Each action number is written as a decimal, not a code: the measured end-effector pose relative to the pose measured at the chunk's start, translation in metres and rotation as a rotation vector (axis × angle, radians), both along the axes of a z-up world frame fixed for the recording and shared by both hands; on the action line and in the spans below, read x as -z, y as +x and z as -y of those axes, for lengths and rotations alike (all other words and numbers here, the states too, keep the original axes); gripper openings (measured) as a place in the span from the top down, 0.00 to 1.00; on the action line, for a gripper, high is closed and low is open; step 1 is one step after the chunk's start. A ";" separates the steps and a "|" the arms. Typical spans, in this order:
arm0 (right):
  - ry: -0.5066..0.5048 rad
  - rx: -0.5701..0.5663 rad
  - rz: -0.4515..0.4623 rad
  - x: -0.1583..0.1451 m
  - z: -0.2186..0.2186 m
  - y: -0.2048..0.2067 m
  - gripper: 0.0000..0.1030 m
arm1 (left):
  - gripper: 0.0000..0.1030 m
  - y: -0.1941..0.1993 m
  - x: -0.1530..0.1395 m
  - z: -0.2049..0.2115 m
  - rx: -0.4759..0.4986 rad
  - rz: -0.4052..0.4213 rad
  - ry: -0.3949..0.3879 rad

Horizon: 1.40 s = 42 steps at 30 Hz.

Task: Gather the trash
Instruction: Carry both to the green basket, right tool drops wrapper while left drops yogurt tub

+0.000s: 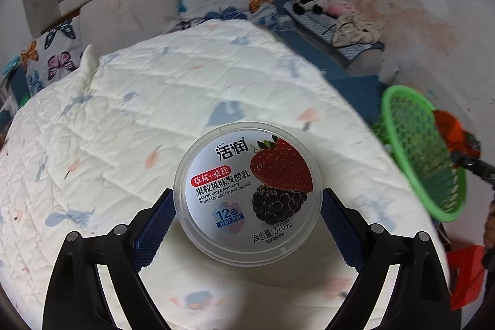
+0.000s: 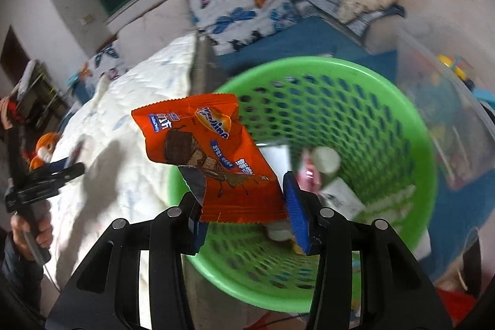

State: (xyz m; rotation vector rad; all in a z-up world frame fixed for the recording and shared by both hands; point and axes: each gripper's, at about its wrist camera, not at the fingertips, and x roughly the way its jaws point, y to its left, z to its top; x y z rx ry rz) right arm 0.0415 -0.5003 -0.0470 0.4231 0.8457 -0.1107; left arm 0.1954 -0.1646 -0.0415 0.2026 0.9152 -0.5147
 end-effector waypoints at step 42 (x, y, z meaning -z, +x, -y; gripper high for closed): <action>0.013 0.090 0.032 -0.003 0.031 -0.083 0.20 | 0.13 -0.077 0.007 0.195 0.332 -0.044 0.002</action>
